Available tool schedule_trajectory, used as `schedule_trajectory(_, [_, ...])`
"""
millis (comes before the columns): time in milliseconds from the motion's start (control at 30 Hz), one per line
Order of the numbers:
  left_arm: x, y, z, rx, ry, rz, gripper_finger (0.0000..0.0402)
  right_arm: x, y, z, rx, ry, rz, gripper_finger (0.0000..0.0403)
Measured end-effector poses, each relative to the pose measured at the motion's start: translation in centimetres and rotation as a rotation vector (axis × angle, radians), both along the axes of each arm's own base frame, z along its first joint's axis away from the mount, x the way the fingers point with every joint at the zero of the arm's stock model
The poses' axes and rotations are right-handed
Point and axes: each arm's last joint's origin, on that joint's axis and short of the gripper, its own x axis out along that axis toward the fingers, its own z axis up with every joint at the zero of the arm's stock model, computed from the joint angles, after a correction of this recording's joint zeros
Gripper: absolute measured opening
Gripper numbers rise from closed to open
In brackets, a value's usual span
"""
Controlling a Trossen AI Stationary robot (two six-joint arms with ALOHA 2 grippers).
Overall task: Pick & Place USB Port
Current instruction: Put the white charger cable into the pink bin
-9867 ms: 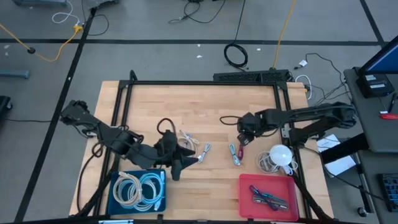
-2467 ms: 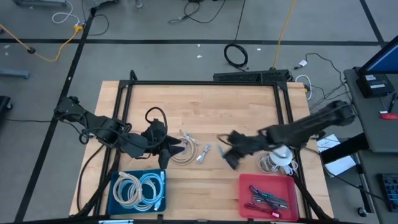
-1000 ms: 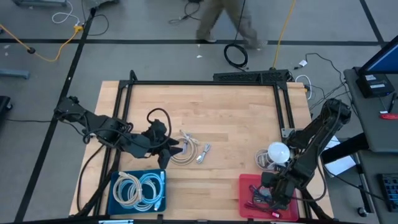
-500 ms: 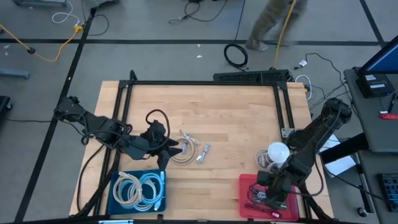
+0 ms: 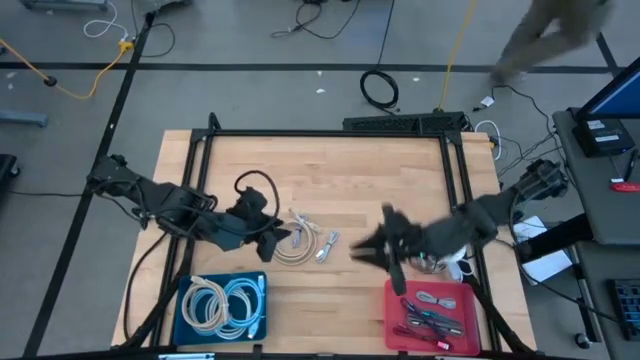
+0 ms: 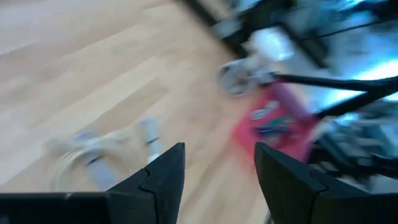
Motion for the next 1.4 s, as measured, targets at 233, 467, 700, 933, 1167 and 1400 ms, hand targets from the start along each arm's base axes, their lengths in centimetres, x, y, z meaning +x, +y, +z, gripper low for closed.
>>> schedule_trajectory(233, [-0.1, 1.8, -4.2, -0.053, 0.401, 0.193, 0.0195, 1.2, -2.2, 3.4, -0.066, -0.295, -0.101, 0.0079])
schedule_trajectory(467, [4.0, 2.1, -8.1, 0.019, 0.546, 0.159, 0.0195, 1.3, -2.6, 3.4, -0.090, -0.300, -0.109, 0.0079])
schedule_trajectory(700, [7.4, 3.1, -13.0, -0.029, 0.744, 0.138, 0.0195, 1.3, -2.4, 3.6, -0.074, -0.322, -0.103, 0.0079])
schedule_trajectory(933, [8.9, 3.9, -14.0, -0.157, 0.704, 0.209, 0.0195, 0.4, -1.8, 3.7, -0.096, -0.311, 0.021, 0.0079])
schedule_trajectory(1167, [14.3, 3.7, -12.8, -0.247, 0.233, -0.027, 0.0194, -2.7, -3.6, 2.7, -0.215, -0.080, -0.044, 0.0079])
schedule_trajectory(1400, [14.7, 4.7, -17.4, -0.161, 0.461, 0.004, 0.0162, -6.0, -5.4, 3.3, -0.186, -0.013, -0.120, 0.0079])
